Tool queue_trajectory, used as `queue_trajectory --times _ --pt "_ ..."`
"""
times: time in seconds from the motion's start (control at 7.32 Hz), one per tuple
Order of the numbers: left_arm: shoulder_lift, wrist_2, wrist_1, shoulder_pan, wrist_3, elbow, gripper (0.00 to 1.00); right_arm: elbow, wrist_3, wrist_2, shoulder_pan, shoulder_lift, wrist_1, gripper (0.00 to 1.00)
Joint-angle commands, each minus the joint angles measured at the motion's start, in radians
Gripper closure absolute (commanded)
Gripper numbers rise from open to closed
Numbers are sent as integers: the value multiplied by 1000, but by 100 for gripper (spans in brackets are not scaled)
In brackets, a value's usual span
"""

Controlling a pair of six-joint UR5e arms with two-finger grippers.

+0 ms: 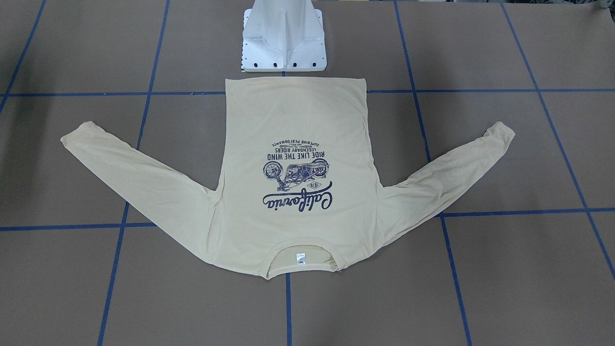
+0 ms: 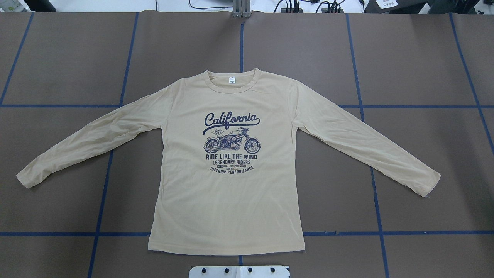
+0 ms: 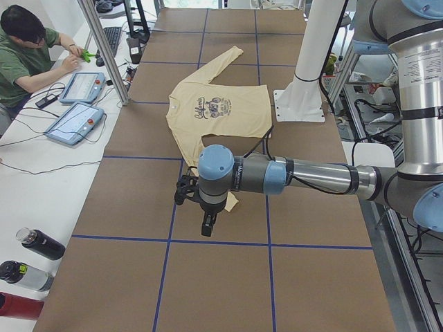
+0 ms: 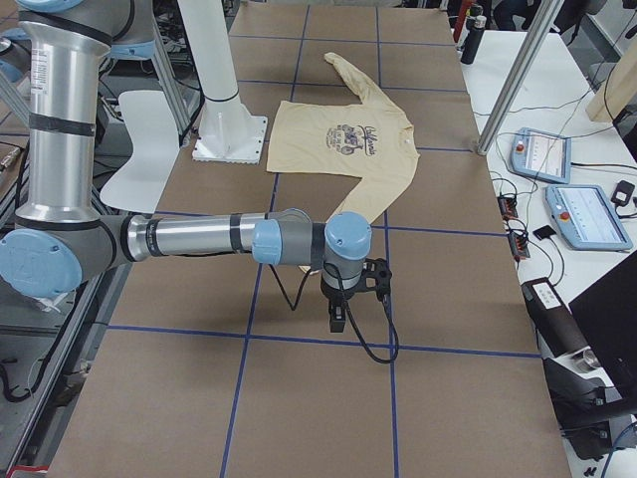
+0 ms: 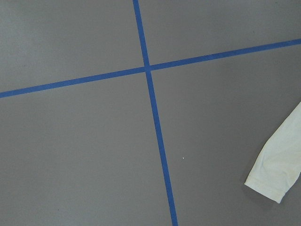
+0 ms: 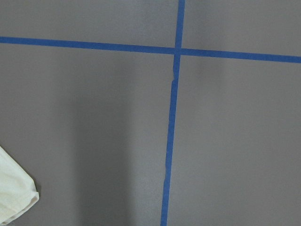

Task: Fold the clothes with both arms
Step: 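Lower the right gripper onto the sleeve cuff nearest it and grasp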

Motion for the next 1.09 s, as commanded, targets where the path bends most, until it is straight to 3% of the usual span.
queue_trajectory --times 0.0,0.68,0.96 --pt "-1 0 0 2 2 -8 0 0 0 0 0 0 0 0" --pt "-12 0 -17 6 12 -57 0 8 1 3 0 3 2 0" --pt "-8 -8 -98 6 104 -46 0 64 1 2 -35 3 40 0"
